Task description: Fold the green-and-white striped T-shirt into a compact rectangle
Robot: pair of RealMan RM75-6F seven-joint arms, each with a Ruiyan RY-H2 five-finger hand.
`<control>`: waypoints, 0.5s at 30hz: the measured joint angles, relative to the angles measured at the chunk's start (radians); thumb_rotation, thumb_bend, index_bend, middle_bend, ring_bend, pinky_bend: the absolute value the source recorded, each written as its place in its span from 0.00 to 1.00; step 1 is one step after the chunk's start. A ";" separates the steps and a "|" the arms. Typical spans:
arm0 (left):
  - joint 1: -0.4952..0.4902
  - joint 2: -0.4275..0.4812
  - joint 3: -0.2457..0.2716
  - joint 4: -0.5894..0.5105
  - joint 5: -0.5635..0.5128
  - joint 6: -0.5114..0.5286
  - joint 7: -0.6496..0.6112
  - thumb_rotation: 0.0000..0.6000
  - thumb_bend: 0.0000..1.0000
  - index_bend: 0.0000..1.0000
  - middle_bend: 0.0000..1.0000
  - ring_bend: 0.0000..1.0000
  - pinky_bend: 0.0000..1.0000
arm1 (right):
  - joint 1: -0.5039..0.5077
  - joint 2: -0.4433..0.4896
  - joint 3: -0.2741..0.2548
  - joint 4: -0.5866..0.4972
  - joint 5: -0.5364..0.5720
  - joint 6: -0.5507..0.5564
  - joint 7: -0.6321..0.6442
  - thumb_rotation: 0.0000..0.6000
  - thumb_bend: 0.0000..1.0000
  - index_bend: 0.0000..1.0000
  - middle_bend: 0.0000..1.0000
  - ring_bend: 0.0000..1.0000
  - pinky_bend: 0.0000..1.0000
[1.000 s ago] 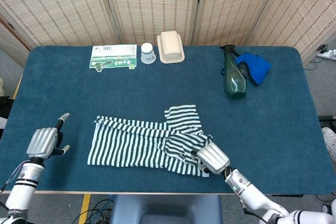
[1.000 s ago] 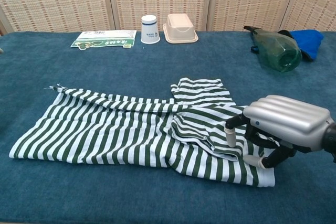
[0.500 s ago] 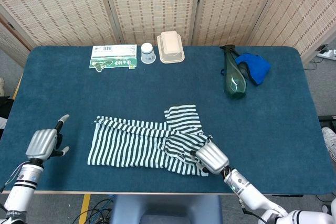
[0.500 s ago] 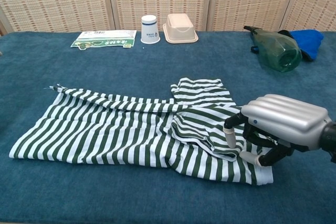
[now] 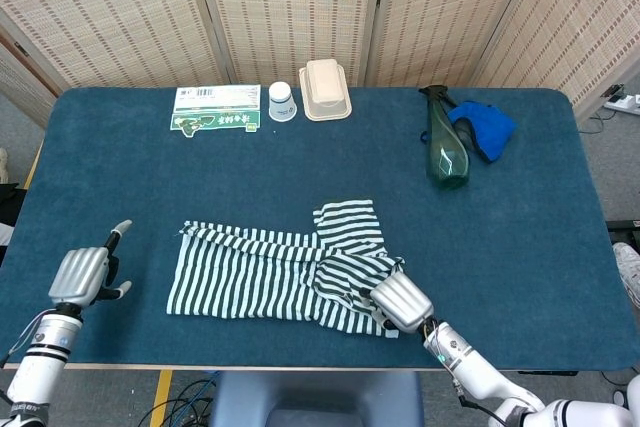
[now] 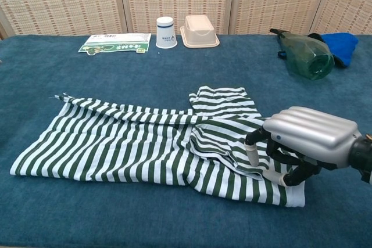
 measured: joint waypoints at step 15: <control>0.008 0.002 -0.007 0.005 0.009 -0.001 -0.018 1.00 0.25 0.00 0.84 0.82 0.93 | 0.008 -0.024 0.015 0.018 0.017 -0.004 -0.012 1.00 0.56 0.55 0.93 0.97 1.00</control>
